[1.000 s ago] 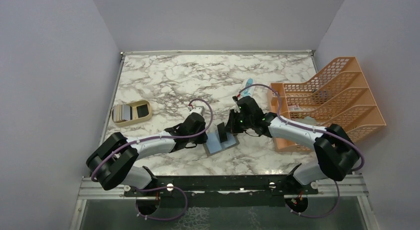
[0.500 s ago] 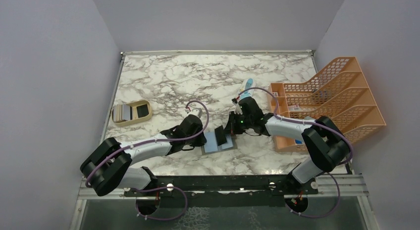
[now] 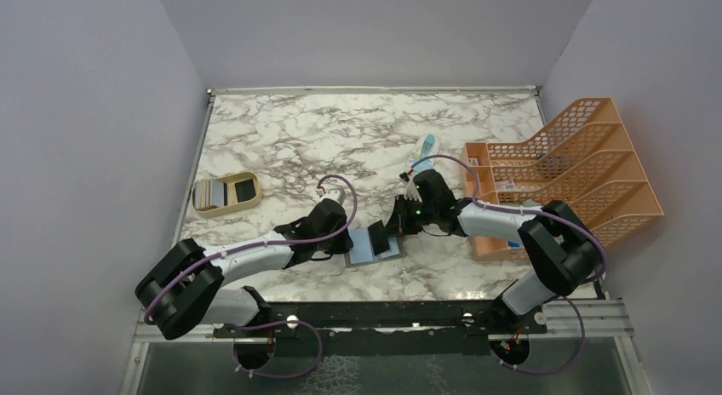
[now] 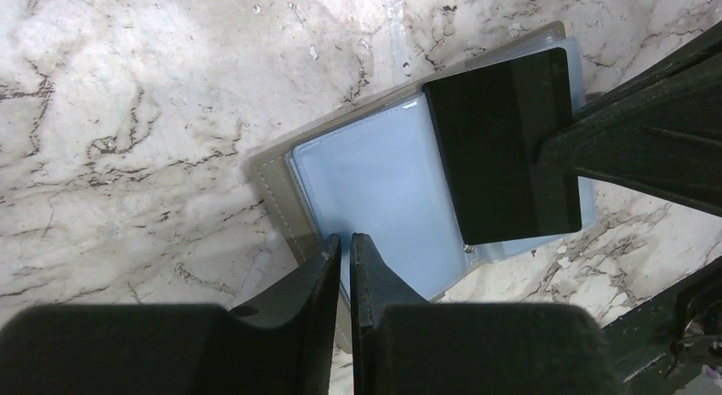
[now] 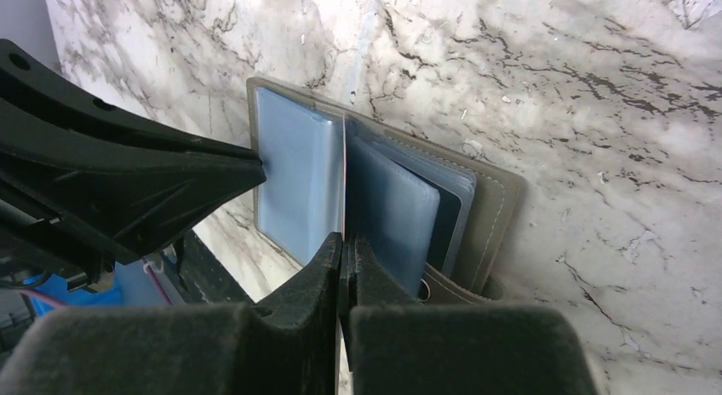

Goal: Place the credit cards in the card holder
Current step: Insert the credit card into the card holder.

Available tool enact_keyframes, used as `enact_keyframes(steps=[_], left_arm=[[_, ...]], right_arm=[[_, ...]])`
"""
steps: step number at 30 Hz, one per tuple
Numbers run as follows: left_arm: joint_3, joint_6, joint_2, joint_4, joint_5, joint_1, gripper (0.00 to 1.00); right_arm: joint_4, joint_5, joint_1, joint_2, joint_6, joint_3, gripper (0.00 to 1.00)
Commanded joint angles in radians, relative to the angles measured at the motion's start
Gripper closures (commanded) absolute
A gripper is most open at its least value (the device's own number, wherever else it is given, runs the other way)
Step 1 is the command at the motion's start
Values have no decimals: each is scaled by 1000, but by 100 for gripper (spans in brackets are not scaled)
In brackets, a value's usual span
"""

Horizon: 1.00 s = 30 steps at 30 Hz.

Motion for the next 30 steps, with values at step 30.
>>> enact_keyframes(steps=[30], left_arm=[[-44,-4,-24,-45,-55,3,92]], right_arm=[[12,-88,-6,56,28,2,99]])
